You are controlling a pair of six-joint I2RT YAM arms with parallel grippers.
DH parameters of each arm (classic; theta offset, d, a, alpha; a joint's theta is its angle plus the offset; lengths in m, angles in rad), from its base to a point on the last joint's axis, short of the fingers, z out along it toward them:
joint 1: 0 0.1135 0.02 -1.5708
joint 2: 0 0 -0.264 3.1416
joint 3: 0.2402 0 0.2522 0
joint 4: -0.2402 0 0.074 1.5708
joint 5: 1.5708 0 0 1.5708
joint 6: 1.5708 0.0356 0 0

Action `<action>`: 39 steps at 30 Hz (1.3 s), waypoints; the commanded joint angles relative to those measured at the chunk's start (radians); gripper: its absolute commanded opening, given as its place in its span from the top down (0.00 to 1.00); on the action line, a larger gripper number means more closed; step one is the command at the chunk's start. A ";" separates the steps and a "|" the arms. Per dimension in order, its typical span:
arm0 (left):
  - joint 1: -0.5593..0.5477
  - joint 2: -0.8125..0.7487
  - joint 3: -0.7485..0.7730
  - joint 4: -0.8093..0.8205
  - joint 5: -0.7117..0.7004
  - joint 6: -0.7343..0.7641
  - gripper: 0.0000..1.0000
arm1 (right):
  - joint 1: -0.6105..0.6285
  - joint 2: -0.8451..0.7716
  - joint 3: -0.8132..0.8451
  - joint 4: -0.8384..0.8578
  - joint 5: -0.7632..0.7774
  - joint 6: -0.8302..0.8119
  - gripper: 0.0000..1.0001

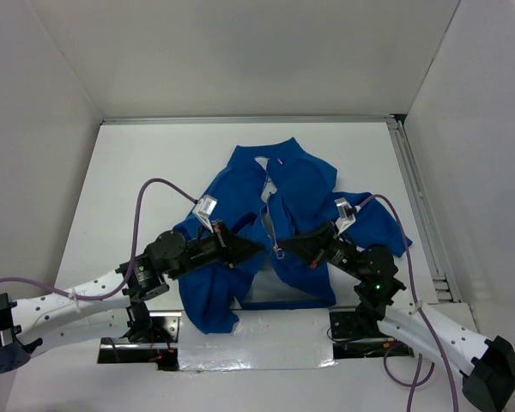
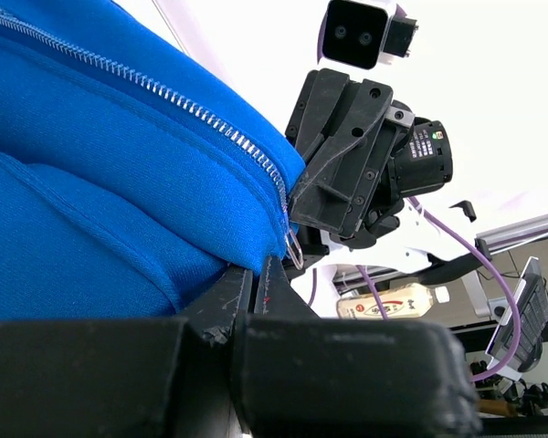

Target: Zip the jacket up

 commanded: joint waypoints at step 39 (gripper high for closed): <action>0.000 -0.046 0.002 0.000 -0.051 0.049 1.00 | 0.012 0.047 0.077 0.085 -0.044 0.034 1.00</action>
